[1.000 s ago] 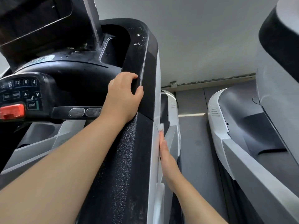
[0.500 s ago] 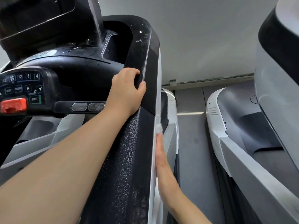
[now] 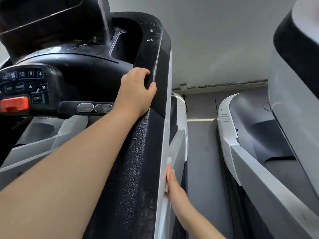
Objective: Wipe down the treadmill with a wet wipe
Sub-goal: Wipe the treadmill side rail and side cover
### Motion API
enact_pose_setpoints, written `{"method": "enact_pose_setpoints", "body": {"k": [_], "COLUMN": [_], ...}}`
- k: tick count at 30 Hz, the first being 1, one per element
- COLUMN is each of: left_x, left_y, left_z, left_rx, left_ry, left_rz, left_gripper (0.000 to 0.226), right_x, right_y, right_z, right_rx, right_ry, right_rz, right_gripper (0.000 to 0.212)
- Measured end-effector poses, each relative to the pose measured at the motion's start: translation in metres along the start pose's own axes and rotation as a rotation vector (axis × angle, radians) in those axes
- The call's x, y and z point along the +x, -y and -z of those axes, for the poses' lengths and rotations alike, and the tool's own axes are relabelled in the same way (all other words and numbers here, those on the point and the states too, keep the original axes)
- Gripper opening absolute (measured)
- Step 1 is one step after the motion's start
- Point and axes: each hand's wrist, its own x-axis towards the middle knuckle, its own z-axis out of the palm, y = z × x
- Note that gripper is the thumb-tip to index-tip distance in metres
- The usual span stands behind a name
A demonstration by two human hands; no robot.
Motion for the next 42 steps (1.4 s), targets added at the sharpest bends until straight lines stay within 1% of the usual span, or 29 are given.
{"method": "enact_pose_setpoints", "body": {"k": [2,5,7,9,12,14,15,16,18,20,23,26,28,30,32,35,38,39,42], "left_x": [0.001,0.001,0.001,-0.001,-0.002,-0.003,-0.004,-0.005,-0.005,-0.003,-0.004,-0.013,-0.023,-0.035,-0.047,-0.066,-0.087,-0.096,-0.127], "left_y": [0.001,0.001,0.0,-0.002,-0.004,-0.005,-0.005,-0.006,-0.006,-0.004,0.001,0.014,0.024,0.033,0.039,0.042,0.042,0.042,0.041], "left_z": [-0.001,-0.001,0.0,0.002,0.003,0.004,0.005,0.005,0.006,0.011,0.025,0.038,0.044,0.048,0.051,0.054,0.057,0.057,0.06], "left_rx": [0.002,-0.002,-0.003,-0.015,-0.038,-0.056,-0.065,-0.071,-0.067,-0.067,-0.109,-0.165,-0.206,-0.245,-0.276,-0.368,-0.523,-0.561,-0.661], "left_ry": [-0.001,0.006,0.009,0.013,0.019,0.02,0.024,0.03,0.066,0.133,0.229,0.25,0.252,0.256,0.248,0.239,0.231,0.226,0.204], "left_rz": [-0.006,0.003,0.005,0.019,0.04,0.046,0.052,0.057,0.047,0.022,0.014,0.058,0.104,0.143,0.165,0.182,0.216,0.221,0.213], "left_gripper": [0.038,0.038,0.038,0.038,0.039,0.038,0.038,0.038,0.038,0.039,0.039,0.038,0.038,0.039,0.041,0.038,0.039,0.04,0.044], "right_x": [0.0,-0.002,0.0,0.006,0.006,-0.016,-0.031,-0.046,-0.065,-0.066,-0.041,-0.001,0.006,-0.004,-0.031,-0.068,-0.08,-0.082,-0.091], "right_y": [-0.007,-0.003,0.005,0.017,0.027,0.024,0.021,0.016,0.011,0.019,0.059,0.11,0.122,0.108,0.082,0.054,0.05,0.052,0.053], "right_z": [-0.009,-0.023,-0.02,-0.007,-0.003,-0.015,-0.024,-0.032,-0.044,-0.04,-0.025,-0.024,-0.03,-0.033,-0.034,-0.04,-0.044,-0.045,-0.052], "right_rx": [-0.009,-0.034,-0.014,0.028,-0.011,-0.064,-0.125,-0.221,-0.443,-0.589,-0.644,-0.654,-0.705,-0.753,-0.824,-0.986,-1.149,-1.176,-1.261], "right_ry": [-0.003,-0.034,-0.01,-0.006,0.012,0.017,0.038,0.063,0.031,0.008,-0.027,-0.13,-0.181,-0.17,-0.114,-0.015,-0.037,-0.05,-0.075], "right_rz": [0.013,0.197,0.31,0.324,0.299,0.377,0.451,0.535,0.707,0.784,0.743,0.718,0.743,0.775,0.791,0.819,0.794,0.771,0.714], "right_gripper": [0.046,0.044,0.052,0.056,0.066,0.067,0.068,0.075,0.092,0.089,0.085,0.074,0.071,0.07,0.069,0.075,0.084,0.082,0.069]}}
